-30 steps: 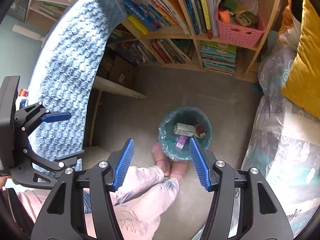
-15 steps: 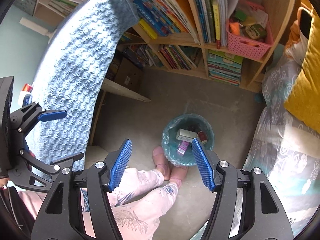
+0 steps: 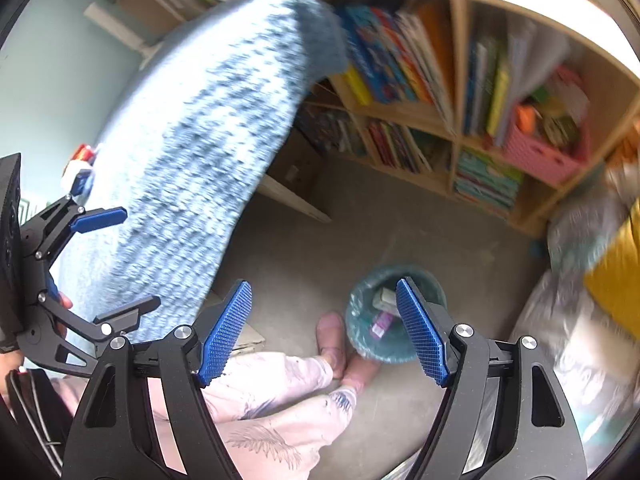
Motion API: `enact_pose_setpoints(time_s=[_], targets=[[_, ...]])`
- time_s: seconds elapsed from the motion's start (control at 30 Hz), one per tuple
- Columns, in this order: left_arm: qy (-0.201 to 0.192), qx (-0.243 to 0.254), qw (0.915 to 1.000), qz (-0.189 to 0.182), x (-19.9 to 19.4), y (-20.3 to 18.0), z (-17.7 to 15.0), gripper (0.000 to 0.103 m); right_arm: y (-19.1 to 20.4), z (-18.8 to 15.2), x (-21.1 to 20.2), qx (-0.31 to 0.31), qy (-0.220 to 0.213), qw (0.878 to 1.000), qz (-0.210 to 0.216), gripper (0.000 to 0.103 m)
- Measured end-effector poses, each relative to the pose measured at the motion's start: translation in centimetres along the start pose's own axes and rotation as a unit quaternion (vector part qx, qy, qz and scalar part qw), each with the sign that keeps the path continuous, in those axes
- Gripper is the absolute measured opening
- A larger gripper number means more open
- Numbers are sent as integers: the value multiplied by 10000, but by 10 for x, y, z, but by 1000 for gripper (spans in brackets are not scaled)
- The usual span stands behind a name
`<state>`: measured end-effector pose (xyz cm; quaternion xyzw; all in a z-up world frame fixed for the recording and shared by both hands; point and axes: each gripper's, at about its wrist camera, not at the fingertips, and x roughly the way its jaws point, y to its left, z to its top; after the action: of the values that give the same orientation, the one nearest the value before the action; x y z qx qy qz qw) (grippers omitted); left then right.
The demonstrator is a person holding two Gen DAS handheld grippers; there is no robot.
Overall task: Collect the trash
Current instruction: 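Move both tools back to the red can and cream box on the blanket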
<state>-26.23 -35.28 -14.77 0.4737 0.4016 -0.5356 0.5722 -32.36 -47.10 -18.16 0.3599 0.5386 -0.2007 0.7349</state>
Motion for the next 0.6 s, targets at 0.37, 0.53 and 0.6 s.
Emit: enact_pose_setpoints(time_s=[0.37,0.53,0.6], targets=[[-552,-1583,9813,949,-48,110,-37,94,117,80,8,-1337,-175,9898,470,75],[-605,-2295,9638,1212,-60,166,-72,94,177,106,27,-1962,-35,9781,689,75],[-573,-2536,9562,1343,-64,189,-90,94,201,115,37,-2181,66,9732,728,75]])
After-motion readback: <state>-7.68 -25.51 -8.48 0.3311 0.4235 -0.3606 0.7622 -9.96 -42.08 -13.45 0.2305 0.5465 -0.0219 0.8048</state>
